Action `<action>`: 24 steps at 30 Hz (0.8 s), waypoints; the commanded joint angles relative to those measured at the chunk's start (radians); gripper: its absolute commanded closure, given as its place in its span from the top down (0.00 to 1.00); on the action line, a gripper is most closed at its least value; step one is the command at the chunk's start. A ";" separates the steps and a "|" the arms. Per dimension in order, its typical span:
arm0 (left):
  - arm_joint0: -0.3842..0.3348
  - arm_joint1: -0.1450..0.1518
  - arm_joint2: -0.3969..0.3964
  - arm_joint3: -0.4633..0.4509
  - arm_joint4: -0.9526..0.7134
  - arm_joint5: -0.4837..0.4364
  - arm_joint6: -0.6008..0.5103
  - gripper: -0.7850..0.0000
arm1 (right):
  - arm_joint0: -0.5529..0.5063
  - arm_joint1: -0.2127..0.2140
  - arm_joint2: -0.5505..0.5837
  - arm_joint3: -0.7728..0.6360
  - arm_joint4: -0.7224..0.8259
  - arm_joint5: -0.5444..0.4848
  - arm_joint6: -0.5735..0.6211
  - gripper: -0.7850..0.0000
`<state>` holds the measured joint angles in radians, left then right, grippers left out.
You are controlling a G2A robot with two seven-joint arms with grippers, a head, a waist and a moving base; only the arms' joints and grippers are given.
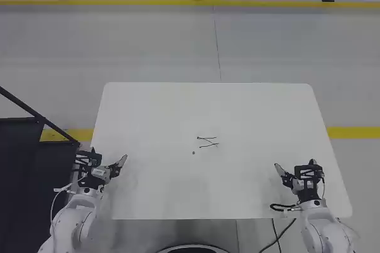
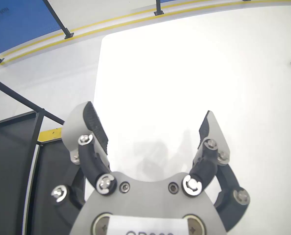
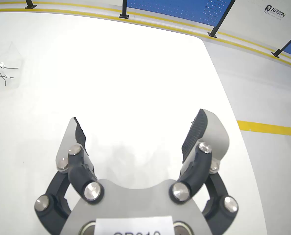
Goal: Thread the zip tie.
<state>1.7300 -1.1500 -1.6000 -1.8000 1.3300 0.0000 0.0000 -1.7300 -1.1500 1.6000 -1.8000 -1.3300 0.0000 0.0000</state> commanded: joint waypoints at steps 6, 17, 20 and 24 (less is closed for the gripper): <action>0.000 0.000 0.000 0.000 0.000 0.000 0.000 1.00 | 0.000 0.000 0.000 0.000 0.000 0.000 0.000 1.00; 0.003 0.004 -0.010 -0.052 0.003 -0.116 0.035 1.00 | 0.000 0.000 0.000 0.000 0.000 0.000 0.000 1.00; -0.023 0.008 -0.011 -0.062 0.011 -0.190 0.037 1.00 | 0.000 0.000 0.000 0.000 0.000 0.000 0.000 1.00; -0.095 0.012 0.013 -0.044 -0.009 -0.315 0.011 1.00 | 0.000 0.000 0.000 0.000 0.000 0.000 0.000 1.00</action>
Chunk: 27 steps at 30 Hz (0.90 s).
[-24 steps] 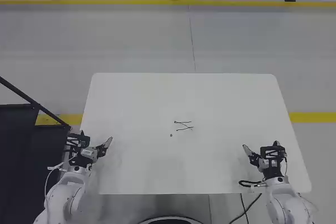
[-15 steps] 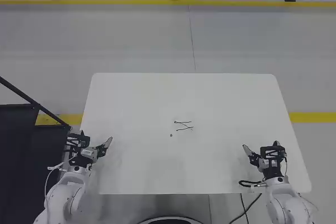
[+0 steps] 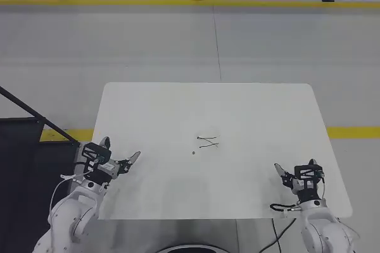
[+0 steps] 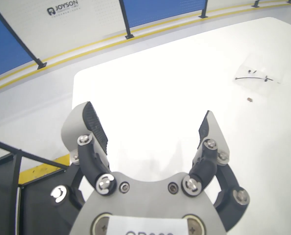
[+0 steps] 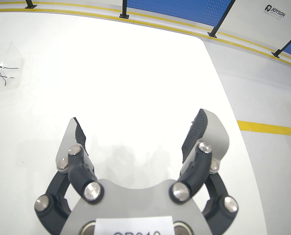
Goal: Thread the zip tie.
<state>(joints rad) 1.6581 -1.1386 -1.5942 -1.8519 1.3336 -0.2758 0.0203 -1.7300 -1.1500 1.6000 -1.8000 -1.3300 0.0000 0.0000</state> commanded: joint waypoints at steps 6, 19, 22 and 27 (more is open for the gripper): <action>-0.135 0.004 0.072 0.045 0.001 -0.174 -0.054 1.00 | 0.000 0.000 0.000 0.000 0.000 0.000 0.000 1.00; -0.215 0.001 0.171 0.027 0.094 -0.212 -0.113 1.00 | 0.000 0.000 0.000 0.000 0.000 0.000 0.000 1.00; -0.215 0.001 0.171 0.027 0.094 -0.212 -0.113 1.00 | 0.000 0.000 0.000 0.000 0.000 0.000 0.000 1.00; -0.209 0.000 0.181 0.028 0.076 -0.205 -0.157 1.00 | 0.000 0.000 0.000 0.000 0.000 0.000 0.000 1.00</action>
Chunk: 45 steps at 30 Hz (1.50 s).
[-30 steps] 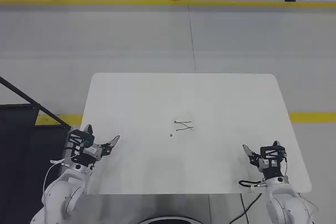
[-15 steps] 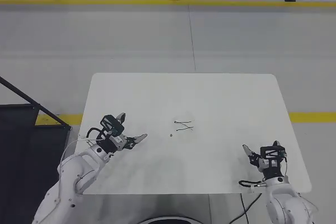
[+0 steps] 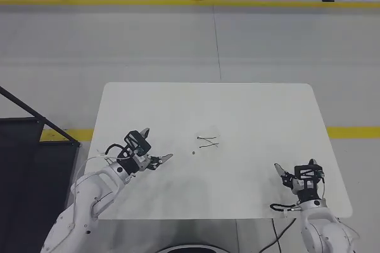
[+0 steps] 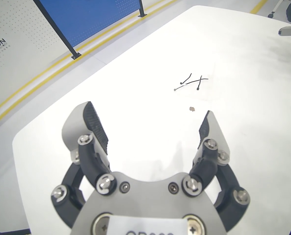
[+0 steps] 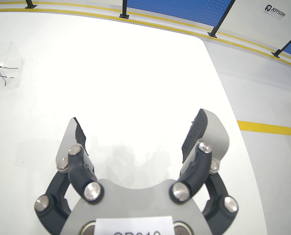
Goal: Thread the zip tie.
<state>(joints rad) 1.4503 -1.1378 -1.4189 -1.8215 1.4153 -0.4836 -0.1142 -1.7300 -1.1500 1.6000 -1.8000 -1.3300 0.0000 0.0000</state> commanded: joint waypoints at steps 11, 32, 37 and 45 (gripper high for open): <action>-0.174 -0.031 0.183 0.018 -0.217 0.063 -0.429 1.00 | 0.000 0.000 0.000 0.000 0.000 0.000 0.000 1.00; -0.268 -0.045 0.222 0.075 -0.317 0.172 -0.556 1.00 | 0.000 0.000 0.000 0.000 0.000 0.000 0.000 1.00; -0.225 -0.038 0.214 0.038 -0.194 0.175 -0.455 1.00 | 0.000 0.000 0.000 0.000 0.000 0.000 0.000 1.00; -0.256 -0.052 0.268 0.042 -0.256 0.250 -0.537 1.00 | 0.000 0.000 0.000 0.000 0.000 0.000 0.000 1.00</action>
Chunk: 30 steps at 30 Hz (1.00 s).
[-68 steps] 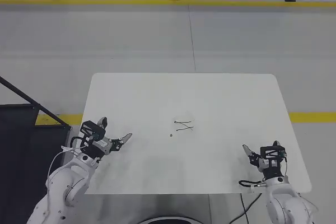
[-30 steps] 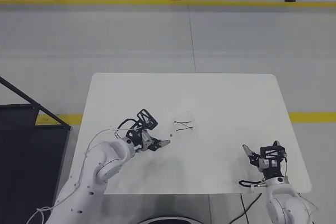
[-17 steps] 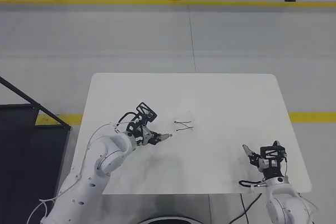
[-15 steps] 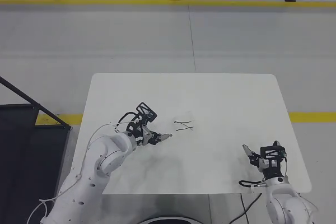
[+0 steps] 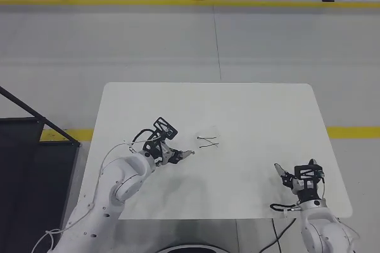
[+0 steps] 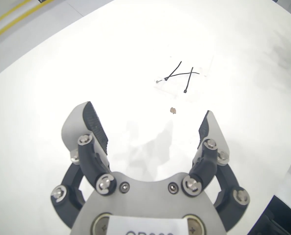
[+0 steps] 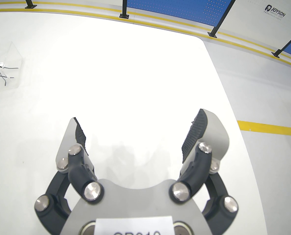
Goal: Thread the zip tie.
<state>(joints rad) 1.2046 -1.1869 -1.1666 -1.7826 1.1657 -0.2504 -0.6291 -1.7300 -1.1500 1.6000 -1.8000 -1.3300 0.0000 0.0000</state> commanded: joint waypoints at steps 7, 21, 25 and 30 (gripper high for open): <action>-0.115 -0.037 0.113 0.048 -0.082 0.181 -0.170 1.00 | 0.000 0.000 0.000 0.000 0.000 0.000 0.000 1.00; -0.121 -0.041 0.117 0.062 -0.103 0.201 -0.179 1.00 | 0.000 0.000 0.000 0.000 0.000 0.000 0.000 1.00; -0.144 -0.057 0.123 0.080 -0.173 0.327 -0.184 1.00 | 0.000 0.000 0.000 0.000 0.000 0.000 0.000 1.00; -0.188 -0.081 0.135 0.114 -0.258 0.515 -0.189 1.00 | 0.000 0.000 0.000 0.000 0.000 0.000 0.000 1.00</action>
<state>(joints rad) 1.0274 -1.2630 -1.0354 -1.6761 0.9216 0.2058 -0.8115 -1.7300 -1.1500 1.6000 -1.8000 -1.3300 0.0000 0.0000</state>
